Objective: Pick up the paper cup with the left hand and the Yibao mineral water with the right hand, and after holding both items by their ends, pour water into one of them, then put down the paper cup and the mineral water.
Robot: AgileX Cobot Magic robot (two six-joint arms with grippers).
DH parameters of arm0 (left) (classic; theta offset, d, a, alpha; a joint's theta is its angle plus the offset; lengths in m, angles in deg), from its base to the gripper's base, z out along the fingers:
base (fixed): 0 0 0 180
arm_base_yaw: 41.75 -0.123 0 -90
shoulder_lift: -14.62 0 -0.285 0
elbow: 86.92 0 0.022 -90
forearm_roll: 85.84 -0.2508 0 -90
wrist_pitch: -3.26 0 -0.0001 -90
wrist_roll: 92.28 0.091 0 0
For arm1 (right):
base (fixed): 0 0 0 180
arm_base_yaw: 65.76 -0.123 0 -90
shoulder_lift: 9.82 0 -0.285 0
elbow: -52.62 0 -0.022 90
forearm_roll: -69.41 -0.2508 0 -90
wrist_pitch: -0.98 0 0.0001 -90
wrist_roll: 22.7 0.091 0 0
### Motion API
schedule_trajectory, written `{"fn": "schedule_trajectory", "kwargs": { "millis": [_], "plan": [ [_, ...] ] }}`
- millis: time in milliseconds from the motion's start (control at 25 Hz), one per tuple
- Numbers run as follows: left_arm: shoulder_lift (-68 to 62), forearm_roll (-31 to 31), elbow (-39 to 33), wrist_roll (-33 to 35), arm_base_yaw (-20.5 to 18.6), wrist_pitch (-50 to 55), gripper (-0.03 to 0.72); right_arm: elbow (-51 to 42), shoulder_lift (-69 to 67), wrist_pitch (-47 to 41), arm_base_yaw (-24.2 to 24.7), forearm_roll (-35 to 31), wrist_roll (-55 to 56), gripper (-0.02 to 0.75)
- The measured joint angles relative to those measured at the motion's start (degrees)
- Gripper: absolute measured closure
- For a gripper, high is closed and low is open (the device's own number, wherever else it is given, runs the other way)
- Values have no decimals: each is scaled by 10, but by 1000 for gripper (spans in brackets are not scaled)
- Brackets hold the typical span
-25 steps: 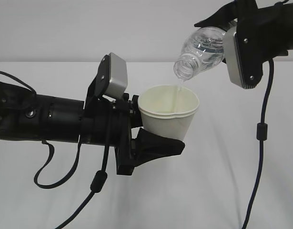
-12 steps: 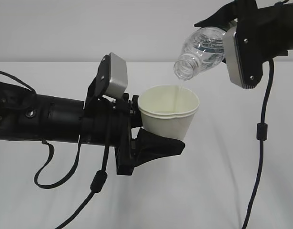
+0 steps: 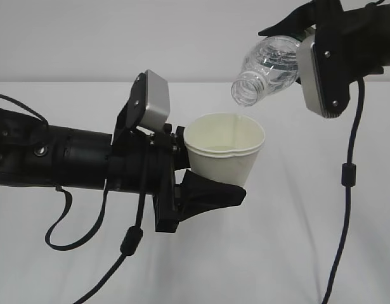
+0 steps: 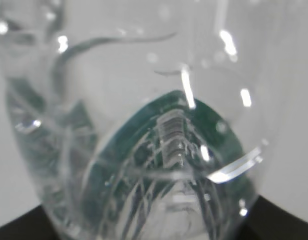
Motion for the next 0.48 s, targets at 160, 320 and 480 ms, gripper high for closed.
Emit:
{"fn": "schedule_trajectory", "kwargs": {
  "millis": [160,320,480],
  "plan": [
    [0,0,0,0,0,0,225,0,0,0,0,0,0,324],
    [0,0,0,0,0,0,226,0,0,0,0,0,0,325],
    [0,0,0,0,0,0,226,0,0,0,0,0,0,325]
  ]
}}
